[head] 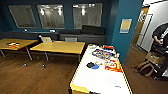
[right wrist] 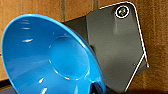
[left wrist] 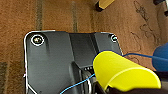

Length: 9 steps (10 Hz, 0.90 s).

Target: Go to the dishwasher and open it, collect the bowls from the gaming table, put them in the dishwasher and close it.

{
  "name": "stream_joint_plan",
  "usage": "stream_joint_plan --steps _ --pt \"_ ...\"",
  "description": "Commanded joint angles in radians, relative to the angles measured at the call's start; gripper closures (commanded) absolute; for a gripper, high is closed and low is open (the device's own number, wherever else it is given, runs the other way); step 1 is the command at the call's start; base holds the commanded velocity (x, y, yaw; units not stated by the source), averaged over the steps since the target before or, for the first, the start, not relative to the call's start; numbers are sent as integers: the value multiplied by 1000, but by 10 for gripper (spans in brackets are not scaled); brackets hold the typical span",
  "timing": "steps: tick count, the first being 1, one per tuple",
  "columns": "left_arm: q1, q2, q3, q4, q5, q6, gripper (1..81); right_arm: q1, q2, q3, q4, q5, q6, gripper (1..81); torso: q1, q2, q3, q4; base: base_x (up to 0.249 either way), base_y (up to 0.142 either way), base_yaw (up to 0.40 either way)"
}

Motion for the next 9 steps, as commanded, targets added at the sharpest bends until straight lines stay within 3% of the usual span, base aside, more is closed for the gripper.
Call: stream_joint_plan --steps 1,9 --pt "-35 -15 3 -4 17 7 811 15 9 12 -14 -16 1 811 0 0 0 0 -107 0 0" --pt "-34 1 -13 -1 17 7 811 6 20 -12 -25 4 -2 811 -2 -2 1 0 -124 0 0"
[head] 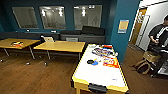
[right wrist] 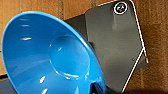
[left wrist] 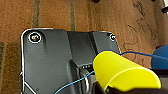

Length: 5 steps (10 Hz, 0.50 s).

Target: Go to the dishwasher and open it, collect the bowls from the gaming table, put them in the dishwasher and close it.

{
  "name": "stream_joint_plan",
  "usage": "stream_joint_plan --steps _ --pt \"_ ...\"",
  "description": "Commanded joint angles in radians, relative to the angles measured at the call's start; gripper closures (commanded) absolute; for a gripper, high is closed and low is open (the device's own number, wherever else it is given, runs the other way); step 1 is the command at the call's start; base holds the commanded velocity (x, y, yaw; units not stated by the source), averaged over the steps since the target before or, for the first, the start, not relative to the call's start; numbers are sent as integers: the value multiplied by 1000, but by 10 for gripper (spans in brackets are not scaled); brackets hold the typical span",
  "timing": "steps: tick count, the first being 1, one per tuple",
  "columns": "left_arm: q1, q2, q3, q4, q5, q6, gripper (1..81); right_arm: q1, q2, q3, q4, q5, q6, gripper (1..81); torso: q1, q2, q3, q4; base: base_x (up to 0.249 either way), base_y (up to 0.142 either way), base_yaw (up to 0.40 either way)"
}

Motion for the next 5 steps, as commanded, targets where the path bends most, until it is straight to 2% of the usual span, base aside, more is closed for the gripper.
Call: stream_joint_plan --steps 1,2,3,4,5 --pt "-46 -11 -11 0 16 6 811 37 5 25 -28 -26 -15 811 1 0 0 0 -126 0 0" --pt "-42 -13 -8 -1 4 5 811 35 -2 48 -34 -25 -17 811 1 0 0 0 -126 0 0" --pt "-33 -27 -7 3 -65 2 811 30 -24 89 -42 -8 -17 811 1 0 0 0 -113 0 0" --pt "-26 -40 -4 8 -104 -7 811 24 -62 155 -45 12 -17 811 1 0 0 0 -99 0 0" --pt "-22 -51 -4 9 -110 -11 811 23 -103 230 -47 17 -17 811 1 0 0 0 -99 0 0"
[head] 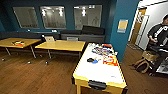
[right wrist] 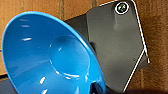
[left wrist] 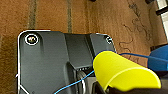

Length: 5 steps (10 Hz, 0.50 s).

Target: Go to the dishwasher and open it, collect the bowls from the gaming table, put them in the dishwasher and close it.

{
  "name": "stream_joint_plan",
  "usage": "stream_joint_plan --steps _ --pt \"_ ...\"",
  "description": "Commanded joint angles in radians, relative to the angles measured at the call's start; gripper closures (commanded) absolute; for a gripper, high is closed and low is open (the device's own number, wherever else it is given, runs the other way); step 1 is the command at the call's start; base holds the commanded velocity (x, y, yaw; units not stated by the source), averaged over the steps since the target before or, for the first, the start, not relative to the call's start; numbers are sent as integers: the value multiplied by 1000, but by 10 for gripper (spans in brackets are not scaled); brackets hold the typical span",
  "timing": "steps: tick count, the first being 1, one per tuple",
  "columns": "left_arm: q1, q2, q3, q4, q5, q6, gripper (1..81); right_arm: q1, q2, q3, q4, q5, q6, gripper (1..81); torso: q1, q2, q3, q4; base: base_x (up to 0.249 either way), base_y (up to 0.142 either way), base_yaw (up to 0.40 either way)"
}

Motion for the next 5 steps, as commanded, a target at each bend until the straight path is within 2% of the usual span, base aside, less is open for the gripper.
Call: stream_joint_plan --steps 1,3,5 --pt "-29 -56 12 11 -37 -6 811 21 -99 220 -43 19 -10 811 0 0 0 0 -99 0 0" --pt "-28 -54 8 11 -37 -6 811 22 -94 213 -41 19 -10 811 0 0 0 0 -89 0 0" --pt "-25 -53 8 11 -39 -6 811 21 -77 178 -43 19 -10 811 0 -1 0 0 0 0 0"
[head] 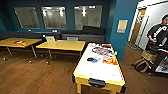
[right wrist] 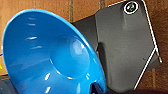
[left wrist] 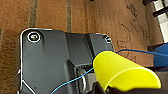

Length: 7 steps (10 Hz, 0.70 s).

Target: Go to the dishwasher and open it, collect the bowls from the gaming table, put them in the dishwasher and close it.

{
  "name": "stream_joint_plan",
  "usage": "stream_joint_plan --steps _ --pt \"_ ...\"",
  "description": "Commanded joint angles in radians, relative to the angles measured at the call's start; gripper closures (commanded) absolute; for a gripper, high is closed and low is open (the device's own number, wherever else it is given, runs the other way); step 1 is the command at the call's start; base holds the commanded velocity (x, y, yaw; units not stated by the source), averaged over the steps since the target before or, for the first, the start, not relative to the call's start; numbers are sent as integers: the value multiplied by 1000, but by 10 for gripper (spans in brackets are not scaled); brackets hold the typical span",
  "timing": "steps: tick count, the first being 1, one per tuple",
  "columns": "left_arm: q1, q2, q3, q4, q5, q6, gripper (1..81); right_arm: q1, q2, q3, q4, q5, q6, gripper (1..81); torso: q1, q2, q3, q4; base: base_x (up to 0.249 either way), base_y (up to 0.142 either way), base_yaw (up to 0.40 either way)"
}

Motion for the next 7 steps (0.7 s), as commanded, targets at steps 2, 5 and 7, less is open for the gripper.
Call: stream_joint_plan --steps 2,5,7 --pt "-48 -23 7 7 9 -1 811 33 41 -28 -40 -9 -11 811 1 0 0 0 0 0 0" --pt "-48 -23 5 9 9 -1 811 33 57 -52 -40 -9 -11 811 1 0 0 0 0 0 0" --pt "-48 -25 5 9 7 -1 811 35 63 -57 -41 -9 -12 811 1 0 0 0 0 0 0"
